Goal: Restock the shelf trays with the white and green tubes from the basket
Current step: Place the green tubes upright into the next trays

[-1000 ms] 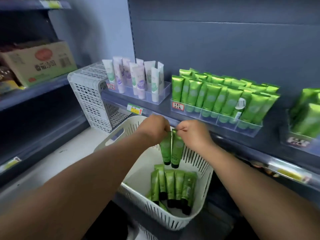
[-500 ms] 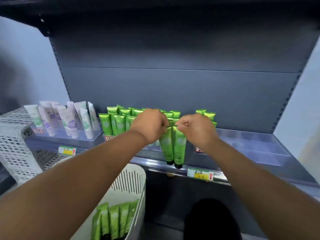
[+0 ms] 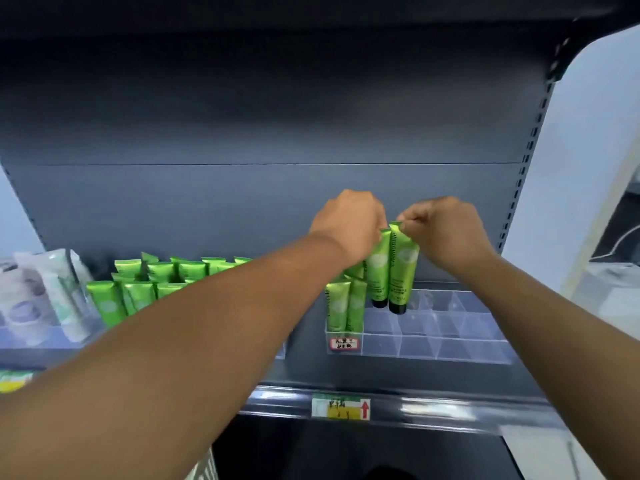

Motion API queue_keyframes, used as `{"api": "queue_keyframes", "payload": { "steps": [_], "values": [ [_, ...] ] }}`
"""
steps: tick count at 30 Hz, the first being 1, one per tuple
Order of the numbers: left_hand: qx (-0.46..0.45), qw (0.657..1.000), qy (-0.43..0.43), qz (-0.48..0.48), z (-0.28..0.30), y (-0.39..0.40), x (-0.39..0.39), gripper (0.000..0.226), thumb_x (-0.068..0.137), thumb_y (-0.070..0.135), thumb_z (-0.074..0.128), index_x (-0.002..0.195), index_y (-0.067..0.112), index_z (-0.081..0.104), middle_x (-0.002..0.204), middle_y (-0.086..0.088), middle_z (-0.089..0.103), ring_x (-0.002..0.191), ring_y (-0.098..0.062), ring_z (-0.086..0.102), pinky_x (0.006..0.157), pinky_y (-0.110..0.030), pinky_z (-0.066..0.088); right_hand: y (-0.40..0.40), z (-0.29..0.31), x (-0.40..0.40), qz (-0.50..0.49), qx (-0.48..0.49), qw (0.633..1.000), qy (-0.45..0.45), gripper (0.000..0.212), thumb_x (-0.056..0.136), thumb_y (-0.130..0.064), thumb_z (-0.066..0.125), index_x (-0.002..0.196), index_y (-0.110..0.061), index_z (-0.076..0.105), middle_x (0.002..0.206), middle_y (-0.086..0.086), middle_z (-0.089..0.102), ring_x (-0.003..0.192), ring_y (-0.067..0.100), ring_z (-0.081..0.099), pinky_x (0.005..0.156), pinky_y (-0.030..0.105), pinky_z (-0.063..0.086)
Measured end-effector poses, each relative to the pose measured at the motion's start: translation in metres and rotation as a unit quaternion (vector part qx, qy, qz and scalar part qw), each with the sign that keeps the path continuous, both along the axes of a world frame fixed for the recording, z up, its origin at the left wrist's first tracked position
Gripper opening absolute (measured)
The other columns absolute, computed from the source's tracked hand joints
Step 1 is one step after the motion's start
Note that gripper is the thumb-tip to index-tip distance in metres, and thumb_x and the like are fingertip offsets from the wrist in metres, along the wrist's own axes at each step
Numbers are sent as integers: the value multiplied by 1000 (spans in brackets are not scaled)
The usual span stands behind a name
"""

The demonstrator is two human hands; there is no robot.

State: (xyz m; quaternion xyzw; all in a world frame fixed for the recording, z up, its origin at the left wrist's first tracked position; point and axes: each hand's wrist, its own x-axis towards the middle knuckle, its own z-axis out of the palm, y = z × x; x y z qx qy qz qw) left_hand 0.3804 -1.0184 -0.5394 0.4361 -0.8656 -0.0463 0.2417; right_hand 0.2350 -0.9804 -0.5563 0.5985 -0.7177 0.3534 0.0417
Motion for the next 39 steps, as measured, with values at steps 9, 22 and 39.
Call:
{"api": "queue_keyframes", "payload": {
  "steps": [9, 22, 39],
  "values": [
    [7, 997, -78, 25, -23, -49, -52, 26, 92, 16, 54, 114, 17, 68, 118, -12, 65, 110, -35, 60, 92, -39, 50, -57, -34, -35, -5, -21, 999, -35, 18, 91, -17, 56, 92, -17, 74, 98, 5, 73, 92, 26, 64, 75, 28, 44],
    [43, 987, -151, 26, -67, -75, -66, 28, 91, 11, 53, 115, 16, 67, 120, -13, 63, 110, -35, 61, 90, -37, 49, -91, -86, -42, 24, 117, 993, -4, 35, 89, -13, 53, 56, -22, 55, 66, 1, 53, 74, 21, 54, 64, 25, 38],
    [-2, 987, -160, 19, -42, -44, -2, 55, 88, 25, 61, 137, 9, 41, 143, -11, 44, 134, -28, 40, 111, -36, 34, -40, -52, 7, 51, 180, 977, 99, 70, 98, -39, 43, 153, -12, 9, 161, 5, 10, 149, 20, 8, 121, 35, 11]
  ]
}}
